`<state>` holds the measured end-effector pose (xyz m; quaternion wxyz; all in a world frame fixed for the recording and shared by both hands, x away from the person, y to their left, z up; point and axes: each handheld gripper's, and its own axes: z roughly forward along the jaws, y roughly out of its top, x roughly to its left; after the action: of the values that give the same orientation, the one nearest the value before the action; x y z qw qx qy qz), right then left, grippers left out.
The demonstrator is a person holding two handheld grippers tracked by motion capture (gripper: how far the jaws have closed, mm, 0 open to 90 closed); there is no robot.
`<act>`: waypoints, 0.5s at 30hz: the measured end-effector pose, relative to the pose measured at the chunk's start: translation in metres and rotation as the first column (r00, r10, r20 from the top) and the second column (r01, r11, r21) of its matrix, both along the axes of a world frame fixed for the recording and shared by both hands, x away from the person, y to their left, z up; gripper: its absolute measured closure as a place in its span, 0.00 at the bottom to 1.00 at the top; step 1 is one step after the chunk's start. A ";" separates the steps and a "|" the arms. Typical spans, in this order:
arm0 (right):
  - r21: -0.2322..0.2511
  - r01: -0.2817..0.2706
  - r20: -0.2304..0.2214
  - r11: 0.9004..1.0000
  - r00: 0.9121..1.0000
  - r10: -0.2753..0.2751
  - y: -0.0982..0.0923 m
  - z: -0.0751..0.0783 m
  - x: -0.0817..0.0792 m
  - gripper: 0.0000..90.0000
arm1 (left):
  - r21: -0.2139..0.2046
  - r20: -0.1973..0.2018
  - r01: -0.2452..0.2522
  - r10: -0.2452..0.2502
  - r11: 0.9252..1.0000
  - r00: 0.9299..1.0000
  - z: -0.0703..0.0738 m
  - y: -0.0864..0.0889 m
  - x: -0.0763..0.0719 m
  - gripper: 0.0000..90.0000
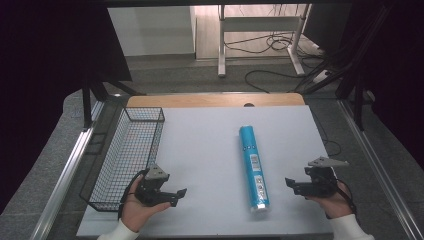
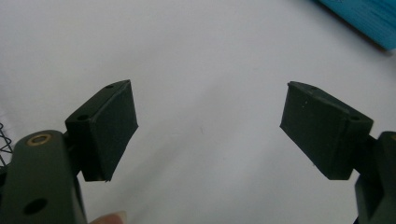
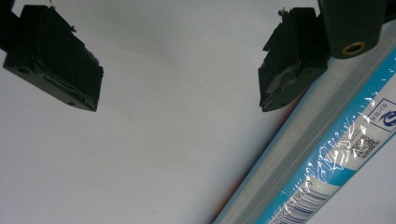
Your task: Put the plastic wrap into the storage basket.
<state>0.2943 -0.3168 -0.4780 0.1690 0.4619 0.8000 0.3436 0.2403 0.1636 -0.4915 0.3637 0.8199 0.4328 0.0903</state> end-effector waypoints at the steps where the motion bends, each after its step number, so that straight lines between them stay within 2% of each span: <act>1: 0.003 0.007 0.005 1.000 1.000 -0.007 0.000 0.000 -0.001 0.16 | 0.002 0.000 0.001 -0.001 1.000 1.000 0.000 0.000 0.000 0.20; 5: -0.002 0.033 0.032 0.999 0.999 -0.033 -0.001 0.000 -0.003 0.15 | 0.010 0.001 0.002 -0.002 1.000 1.000 -0.001 -0.002 0.000 0.20; 9: 0.011 0.044 0.012 0.999 0.999 -0.044 -0.001 0.000 -0.002 0.17 | 0.016 0.003 0.007 -0.007 1.000 1.000 -0.001 -0.002 0.000 0.20; 15: -0.003 0.038 -0.002 0.999 0.999 -0.038 -0.002 0.001 -0.002 0.18 | 0.011 0.002 0.000 0.000 1.000 1.000 -0.001 -0.001 0.000 0.20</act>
<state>0.2920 -0.3185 -0.4772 0.1752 0.4771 0.7918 0.3387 0.2403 0.1625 -0.4924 0.3595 0.8219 0.4318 0.0934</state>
